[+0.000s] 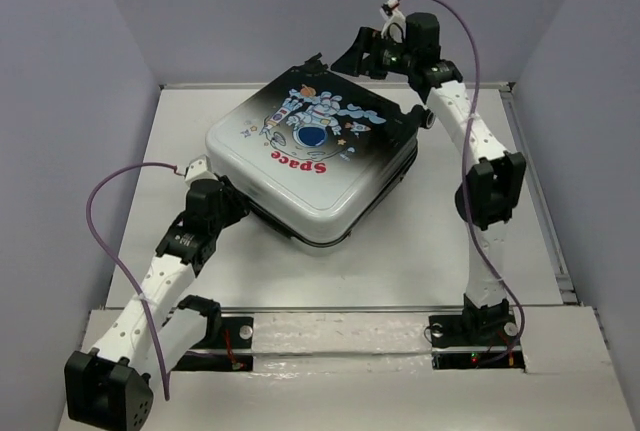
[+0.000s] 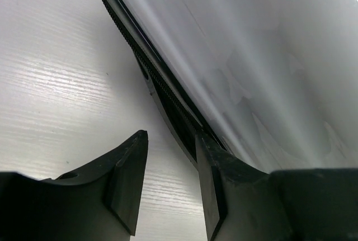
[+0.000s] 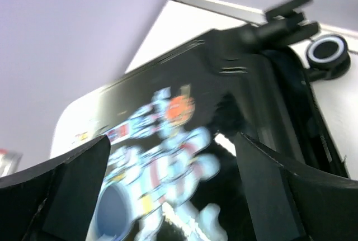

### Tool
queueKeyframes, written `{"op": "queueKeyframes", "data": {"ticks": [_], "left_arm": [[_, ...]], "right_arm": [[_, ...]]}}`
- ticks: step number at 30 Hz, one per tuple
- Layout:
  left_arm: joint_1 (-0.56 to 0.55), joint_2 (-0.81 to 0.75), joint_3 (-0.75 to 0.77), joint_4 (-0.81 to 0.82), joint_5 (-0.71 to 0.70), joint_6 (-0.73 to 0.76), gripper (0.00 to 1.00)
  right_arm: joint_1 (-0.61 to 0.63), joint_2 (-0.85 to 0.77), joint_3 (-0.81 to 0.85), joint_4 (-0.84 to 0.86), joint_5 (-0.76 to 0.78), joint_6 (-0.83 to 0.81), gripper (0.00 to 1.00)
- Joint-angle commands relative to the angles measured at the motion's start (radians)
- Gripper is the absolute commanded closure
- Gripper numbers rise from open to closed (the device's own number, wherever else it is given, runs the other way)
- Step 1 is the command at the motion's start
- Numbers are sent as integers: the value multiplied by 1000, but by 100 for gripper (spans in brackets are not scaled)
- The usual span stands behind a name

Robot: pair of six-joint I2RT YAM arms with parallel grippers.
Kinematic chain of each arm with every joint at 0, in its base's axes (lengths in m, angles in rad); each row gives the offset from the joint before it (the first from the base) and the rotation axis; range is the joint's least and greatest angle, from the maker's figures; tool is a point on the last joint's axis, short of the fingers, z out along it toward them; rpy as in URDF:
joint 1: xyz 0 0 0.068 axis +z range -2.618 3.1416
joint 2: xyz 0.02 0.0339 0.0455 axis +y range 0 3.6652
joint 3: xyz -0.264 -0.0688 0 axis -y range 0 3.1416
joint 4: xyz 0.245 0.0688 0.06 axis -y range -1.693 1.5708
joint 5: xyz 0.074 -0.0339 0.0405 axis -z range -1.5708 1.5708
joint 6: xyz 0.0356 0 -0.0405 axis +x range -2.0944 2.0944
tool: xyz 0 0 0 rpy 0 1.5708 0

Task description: Pack the luggage

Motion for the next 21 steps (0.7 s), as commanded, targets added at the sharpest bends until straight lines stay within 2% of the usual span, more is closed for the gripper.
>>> {"op": "queueKeyframes", "data": {"ticks": [1,2,3,4,5,6,7,9,10,12,15,16,19,21], "left_arm": [[-15,-32,66,83,81,1,49],[-15,-48,74,86,110,-1,49],[-16,-58,74,89,129,-2,49],[-18,-74,71,86,161,1,50],[-19,-85,66,86,187,5,50],[-21,-103,57,85,206,5,50],[-22,-111,36,85,254,7,51],[-32,-117,17,85,314,21,52],[-38,-117,5,83,342,24,53],[-102,-130,-8,89,381,18,55],[-198,-127,12,80,399,19,55],[-219,-127,18,82,407,16,56],[-278,-110,31,83,431,25,56],[-308,-98,40,89,447,30,56]], "right_arm": [[-8,-324,-178,61,-15,-104,5],[-8,-390,-262,102,-15,-109,13],[-8,-535,-465,204,-16,-104,25],[-8,-610,-571,252,-15,-97,60],[4,-682,-674,298,-12,-72,75],[17,-818,-876,384,-10,-60,88],[29,-881,-969,418,-10,-48,93],[120,-993,-1139,466,23,-52,93],[157,-1047,-1286,486,51,-63,93],[264,-1188,-1479,509,146,-75,93],[336,-1354,-1638,507,278,-77,93],[362,-1386,-1731,516,290,-71,93],[400,-1457,-1836,562,303,-54,93],[438,-1454,-1888,569,367,-61,80]]}}
